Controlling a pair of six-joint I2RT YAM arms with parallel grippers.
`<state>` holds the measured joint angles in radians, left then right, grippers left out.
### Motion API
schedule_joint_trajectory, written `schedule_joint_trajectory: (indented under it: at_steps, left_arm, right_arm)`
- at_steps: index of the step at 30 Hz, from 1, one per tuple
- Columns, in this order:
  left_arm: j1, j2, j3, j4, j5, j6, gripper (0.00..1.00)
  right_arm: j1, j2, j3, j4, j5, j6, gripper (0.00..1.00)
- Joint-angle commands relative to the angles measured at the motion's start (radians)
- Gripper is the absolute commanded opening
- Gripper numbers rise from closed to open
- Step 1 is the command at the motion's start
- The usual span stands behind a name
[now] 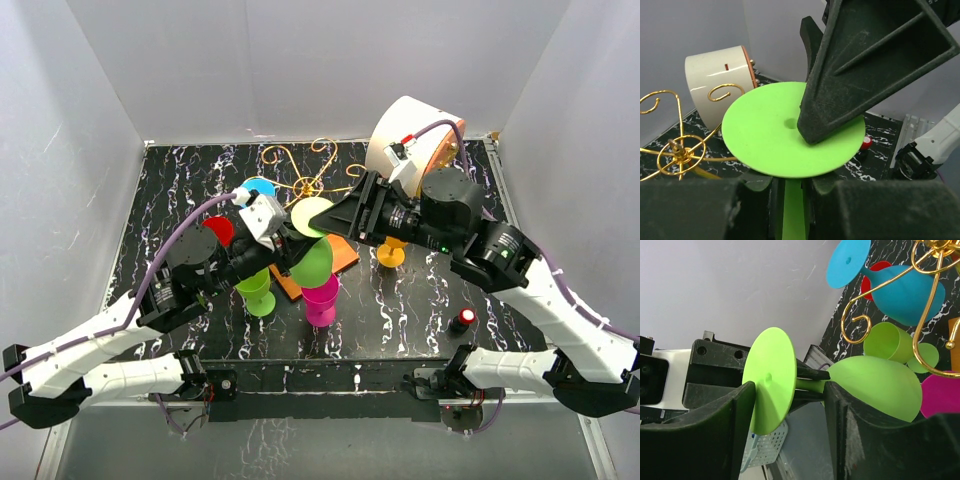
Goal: Place the wine glass upside down on the wine glass rack
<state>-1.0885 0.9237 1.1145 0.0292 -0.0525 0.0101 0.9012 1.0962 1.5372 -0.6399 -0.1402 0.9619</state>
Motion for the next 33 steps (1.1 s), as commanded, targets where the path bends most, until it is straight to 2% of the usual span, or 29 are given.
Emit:
schedule_joint_trajectory:
  at_steps: [1, 10, 23, 28, 30, 31, 33]
  left_arm:
    - [-0.003, -0.038, -0.013, 0.058, -0.025, 0.022, 0.0]
    - [-0.002, -0.082, -0.041, 0.044, -0.044, 0.027, 0.0]
    - [-0.002, -0.116, -0.08, 0.032, -0.063, 0.035, 0.0]
    - [-0.002, -0.116, -0.08, 0.032, -0.06, 0.037, 0.0]
    - [-0.003, -0.11, -0.071, 0.02, -0.059, 0.034, 0.0]
    - [-0.002, -0.107, -0.067, 0.01, -0.064, 0.031, 0.02]
    - [-0.002, -0.104, -0.051, -0.02, -0.091, 0.022, 0.15]
  right_arm:
    - [0.002, -0.018, -0.033, 0.136, -0.083, 0.07, 0.51]
    - [0.001, -0.05, -0.123, 0.204, -0.034, 0.189, 0.37]
    - [0.001, -0.087, -0.183, 0.225, 0.033, 0.291, 0.3]
    - [0.001, -0.08, -0.204, 0.252, 0.017, 0.322, 0.19]
    - [0.001, -0.078, -0.205, 0.259, 0.017, 0.326, 0.08]
    - [0.001, -0.078, -0.203, 0.257, 0.024, 0.328, 0.03]
    - [0.001, -0.079, -0.193, 0.239, 0.044, 0.328, 0.0]
